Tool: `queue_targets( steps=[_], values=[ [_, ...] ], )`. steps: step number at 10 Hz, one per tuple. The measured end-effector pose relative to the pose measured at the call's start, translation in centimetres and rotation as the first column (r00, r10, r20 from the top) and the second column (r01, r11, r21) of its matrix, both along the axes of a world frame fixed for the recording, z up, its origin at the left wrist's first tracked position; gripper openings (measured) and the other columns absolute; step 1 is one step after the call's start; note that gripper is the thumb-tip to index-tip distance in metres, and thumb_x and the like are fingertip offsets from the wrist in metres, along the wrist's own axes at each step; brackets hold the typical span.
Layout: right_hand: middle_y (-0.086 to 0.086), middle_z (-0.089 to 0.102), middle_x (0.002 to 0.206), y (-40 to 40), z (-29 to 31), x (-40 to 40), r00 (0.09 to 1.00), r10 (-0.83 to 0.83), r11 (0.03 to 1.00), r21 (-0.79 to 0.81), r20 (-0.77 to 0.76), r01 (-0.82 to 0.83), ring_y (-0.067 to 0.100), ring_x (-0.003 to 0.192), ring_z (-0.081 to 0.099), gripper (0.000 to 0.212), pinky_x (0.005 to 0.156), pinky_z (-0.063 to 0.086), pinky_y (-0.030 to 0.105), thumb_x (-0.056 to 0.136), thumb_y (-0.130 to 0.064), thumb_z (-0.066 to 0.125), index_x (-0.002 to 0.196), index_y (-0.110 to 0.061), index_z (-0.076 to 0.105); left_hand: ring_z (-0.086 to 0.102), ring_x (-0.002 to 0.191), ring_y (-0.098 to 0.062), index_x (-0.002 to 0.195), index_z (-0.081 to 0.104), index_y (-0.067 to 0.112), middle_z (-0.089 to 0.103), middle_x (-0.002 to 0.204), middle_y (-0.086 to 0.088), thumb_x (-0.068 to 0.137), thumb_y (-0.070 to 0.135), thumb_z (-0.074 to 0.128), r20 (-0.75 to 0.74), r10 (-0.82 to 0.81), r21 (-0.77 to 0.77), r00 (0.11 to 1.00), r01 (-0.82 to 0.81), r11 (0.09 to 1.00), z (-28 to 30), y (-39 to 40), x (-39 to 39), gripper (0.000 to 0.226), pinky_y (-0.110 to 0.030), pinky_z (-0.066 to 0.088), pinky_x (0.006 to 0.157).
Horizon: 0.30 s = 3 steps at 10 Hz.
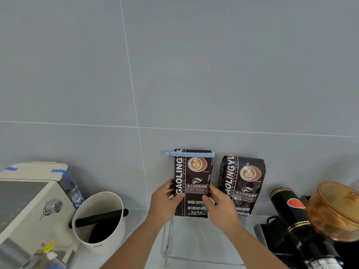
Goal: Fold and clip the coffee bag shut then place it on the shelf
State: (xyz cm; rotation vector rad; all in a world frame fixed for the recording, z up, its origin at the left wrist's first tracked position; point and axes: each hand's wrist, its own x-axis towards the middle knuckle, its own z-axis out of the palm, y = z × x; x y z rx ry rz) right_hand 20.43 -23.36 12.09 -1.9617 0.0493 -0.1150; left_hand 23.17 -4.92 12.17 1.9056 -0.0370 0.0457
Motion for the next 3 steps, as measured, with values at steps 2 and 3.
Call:
queue_targets(
  steps=[2, 3],
  values=[
    [-0.014, 0.076, 0.106, -0.4, 1.4, -0.6, 0.999, 0.041, 0.998, 0.043, -0.026, -0.040, 0.003, 0.102, 0.068, 0.037, 0.092, 0.053, 0.027, 0.093, -0.009, 0.055, 0.116, -0.036, 0.066, 0.066, 0.100, -0.014, 0.131, 0.054, 0.020, 0.068, 0.115, -0.002, 0.084, 0.022, 0.072, -0.087, 0.053, -0.069, 0.995, -0.059, 0.996, 1.1, 0.7, -0.4, 0.051, -0.018, 0.049, 0.080],
    [-0.017, 0.077, 0.099, -0.6, 2.9, -1.3, 0.999, 0.046, 0.989, 0.143, -0.024, -0.042, 0.000, 0.094, 0.070, 0.040, 0.086, 0.054, 0.021, 0.094, -0.006, 0.053, 0.100, -0.040, 0.072, 0.064, 0.103, -0.018, 0.129, 0.056, 0.019, 0.067, 0.110, 0.000, 0.086, 0.024, 0.070, -0.121, 0.074, -0.118, 0.990, -0.089, 0.989, 2.1, 1.5, -1.1, 0.045, -0.034, 0.049, 0.093]
  ],
)
